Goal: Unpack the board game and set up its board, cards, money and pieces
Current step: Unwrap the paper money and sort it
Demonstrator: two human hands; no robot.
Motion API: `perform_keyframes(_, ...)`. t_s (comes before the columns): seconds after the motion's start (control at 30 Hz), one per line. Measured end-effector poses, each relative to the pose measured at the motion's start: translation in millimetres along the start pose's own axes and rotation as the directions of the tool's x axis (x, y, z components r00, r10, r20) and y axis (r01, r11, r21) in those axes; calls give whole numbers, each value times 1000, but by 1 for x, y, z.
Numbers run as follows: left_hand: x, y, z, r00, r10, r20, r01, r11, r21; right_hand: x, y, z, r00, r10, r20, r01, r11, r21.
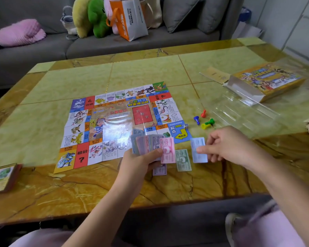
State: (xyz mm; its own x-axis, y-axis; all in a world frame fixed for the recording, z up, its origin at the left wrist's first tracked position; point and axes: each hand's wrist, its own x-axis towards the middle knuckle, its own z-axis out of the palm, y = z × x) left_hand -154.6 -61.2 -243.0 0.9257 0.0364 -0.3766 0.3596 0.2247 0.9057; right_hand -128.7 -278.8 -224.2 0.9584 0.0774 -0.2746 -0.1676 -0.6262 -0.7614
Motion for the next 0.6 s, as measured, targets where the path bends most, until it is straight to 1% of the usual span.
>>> perform_keyframes(0.03, 1, 1, 2, 1000, 4, 1, -4, 1000, -1, 0, 3, -7, 999, 35, 18, -33, 992, -118)
perform_keyframes(0.1, 2, 1, 5, 1000, 3, 9, -3, 1000, -1, 0, 6, -11, 994, 100, 39, -80, 931, -357)
perform_keyframes(0.13, 2, 1, 7, 1000, -2, 18, 2, 1000, -5, -1, 7, -11, 994, 111, 14, -93, 889, -449)
perform_keyframes(0.17, 2, 0, 9, 1000, -8, 28, 8, 1000, -12, -2, 4, -10, 996, 79, -29, -83, 860, -504)
perform_keyframes(0.2, 2, 0, 11, 999, -15, 36, 16, 1000, -21, -2, 2, -9, 997, 20, -71, -53, 861, -506)
perform_keyframes(0.23, 2, 0, 13, 999, -19, 42, 21, 999, -27, -3, -2, -8, 995, -42, -92, -2, 898, -439)
perform_keyframes(0.27, 1, 0, 14, 999, -16, 50, 17, 1000, -19, -5, -6, -8, 994, -80, -78, 53, 952, -303)
perform_keyframes(0.3, 1, -1, 16, 998, -7, 57, 7, 1000, 1, -7, -12, -6, 996, -91, -26, 87, 988, -126)
perform_keyframes(0.33, 0, -2, 17, 998, 3, 66, -5, 1000, 22, -11, -18, -2, 995, -90, 45, 88, 996, 35)
perform_keyframes(0.37, -1, -2, 18, 997, 11, 78, -14, 999, 37, -13, -21, 3, 990, -97, 106, 83, 988, 133)
perform_keyframes(0.4, -3, -3, 19, 996, 13, 90, -17, 999, 46, -14, -22, 9, 984, -113, 136, 90, 982, 169)
perform_keyframes(0.47, -5, -3, 22, 993, 9, 116, -14, 999, 42, -12, -21, 13, 982, -151, 115, 130, 977, 169)
perform_keyframes(0.5, -5, -3, 22, 992, 6, 125, -10, 1000, 27, -10, -19, 8, 984, -155, 85, 142, 980, 140)
perform_keyframes(0.53, -5, -2, 23, 992, 3, 127, -4, 1000, 7, -7, -15, 0, 989, -139, 52, 135, 987, 86)
perform_keyframes(0.6, -3, -1, 21, 992, -7, 126, 12, 999, -34, -3, -3, -27, 998, -63, 22, 64, 995, -71)
